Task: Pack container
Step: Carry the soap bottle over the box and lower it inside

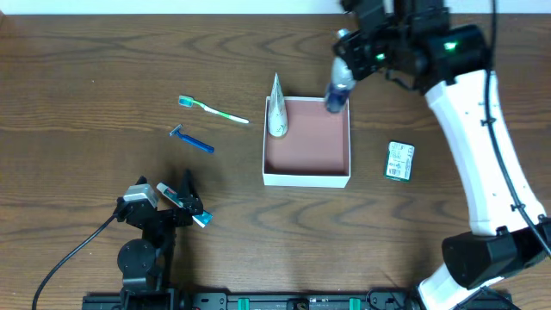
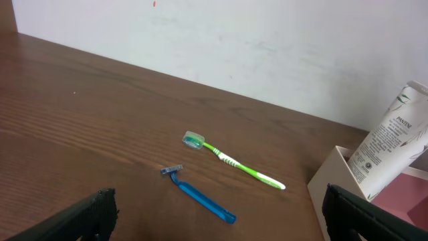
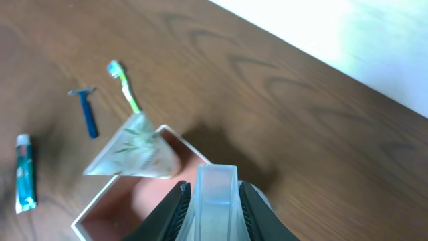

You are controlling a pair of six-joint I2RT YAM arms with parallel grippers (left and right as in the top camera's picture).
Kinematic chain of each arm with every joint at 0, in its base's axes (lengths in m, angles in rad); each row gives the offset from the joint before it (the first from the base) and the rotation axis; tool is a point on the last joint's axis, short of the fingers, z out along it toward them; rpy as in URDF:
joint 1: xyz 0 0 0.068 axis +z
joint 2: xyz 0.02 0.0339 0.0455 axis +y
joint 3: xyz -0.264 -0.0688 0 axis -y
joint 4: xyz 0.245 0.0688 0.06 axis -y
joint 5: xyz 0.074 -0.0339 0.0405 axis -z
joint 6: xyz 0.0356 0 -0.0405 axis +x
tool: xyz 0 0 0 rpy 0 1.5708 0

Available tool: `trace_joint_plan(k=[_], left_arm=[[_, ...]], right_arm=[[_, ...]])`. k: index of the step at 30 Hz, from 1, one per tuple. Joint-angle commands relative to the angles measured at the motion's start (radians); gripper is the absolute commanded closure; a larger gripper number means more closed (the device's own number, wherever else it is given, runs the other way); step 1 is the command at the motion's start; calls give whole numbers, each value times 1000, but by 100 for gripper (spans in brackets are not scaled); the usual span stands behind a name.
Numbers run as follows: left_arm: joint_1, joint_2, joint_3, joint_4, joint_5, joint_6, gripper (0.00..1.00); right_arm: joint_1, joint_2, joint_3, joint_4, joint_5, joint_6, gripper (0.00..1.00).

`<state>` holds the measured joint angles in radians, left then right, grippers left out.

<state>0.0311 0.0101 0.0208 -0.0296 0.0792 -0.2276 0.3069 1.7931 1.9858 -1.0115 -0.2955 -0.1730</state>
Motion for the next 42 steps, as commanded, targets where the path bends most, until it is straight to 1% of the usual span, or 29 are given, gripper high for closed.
trace_joint_plan(k=[1, 12, 21, 29, 42], left_arm=[[0, -5, -17, -34, 18, 16, 2], [0, -5, -17, -34, 18, 16, 2], [0, -5, -17, -34, 18, 16, 2], [0, -5, -17, -34, 18, 17, 2], [0, -5, -17, -34, 18, 16, 2]], right_arm=[[34, -7, 14, 5, 19, -20, 77], [102, 84, 6, 0, 18, -35, 78], [151, 169, 6, 29, 18, -38, 78], [153, 218, 6, 46, 14, -65, 79], [152, 270, -5, 134, 7, -72, 78]])
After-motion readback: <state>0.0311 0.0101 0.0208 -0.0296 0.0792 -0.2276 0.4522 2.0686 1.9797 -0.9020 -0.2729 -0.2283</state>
